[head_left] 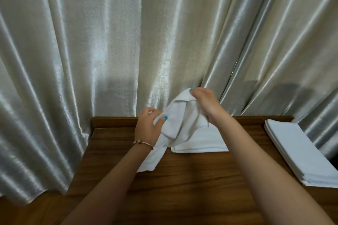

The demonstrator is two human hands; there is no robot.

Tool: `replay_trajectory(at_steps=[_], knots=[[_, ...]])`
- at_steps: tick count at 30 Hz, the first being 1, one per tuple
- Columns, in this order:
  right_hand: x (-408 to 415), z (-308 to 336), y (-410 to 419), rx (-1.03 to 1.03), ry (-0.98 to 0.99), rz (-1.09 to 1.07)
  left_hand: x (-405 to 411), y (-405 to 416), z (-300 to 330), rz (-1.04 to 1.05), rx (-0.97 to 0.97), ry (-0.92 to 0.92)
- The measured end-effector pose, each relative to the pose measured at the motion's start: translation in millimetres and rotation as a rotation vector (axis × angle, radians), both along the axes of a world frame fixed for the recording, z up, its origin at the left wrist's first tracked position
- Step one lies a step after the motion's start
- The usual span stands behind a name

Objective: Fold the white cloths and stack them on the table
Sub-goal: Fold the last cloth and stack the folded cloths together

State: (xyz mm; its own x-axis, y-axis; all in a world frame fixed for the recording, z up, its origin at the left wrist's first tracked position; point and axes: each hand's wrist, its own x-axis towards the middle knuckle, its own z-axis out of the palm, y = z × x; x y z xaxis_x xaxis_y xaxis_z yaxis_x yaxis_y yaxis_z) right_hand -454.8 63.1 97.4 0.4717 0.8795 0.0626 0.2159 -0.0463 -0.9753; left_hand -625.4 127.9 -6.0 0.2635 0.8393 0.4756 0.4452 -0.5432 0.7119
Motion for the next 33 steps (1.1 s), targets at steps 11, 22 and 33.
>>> replay_trajectory(at_steps=[11, 22, 33], knots=[[38.7, -75.1, -36.4, -0.546, -0.640, 0.067, 28.3, -5.3, 56.7, -0.282, 0.079, 0.241], [7.5, -52.1, -29.2, -0.027, -0.537, 0.137, 38.7, -22.6, 59.2, -0.435, -0.405, -0.295], [21.6, -44.1, -27.5, -0.017, -0.190, -0.206, 25.8, -11.5, 10.9, -0.352, -0.250, 0.097]])
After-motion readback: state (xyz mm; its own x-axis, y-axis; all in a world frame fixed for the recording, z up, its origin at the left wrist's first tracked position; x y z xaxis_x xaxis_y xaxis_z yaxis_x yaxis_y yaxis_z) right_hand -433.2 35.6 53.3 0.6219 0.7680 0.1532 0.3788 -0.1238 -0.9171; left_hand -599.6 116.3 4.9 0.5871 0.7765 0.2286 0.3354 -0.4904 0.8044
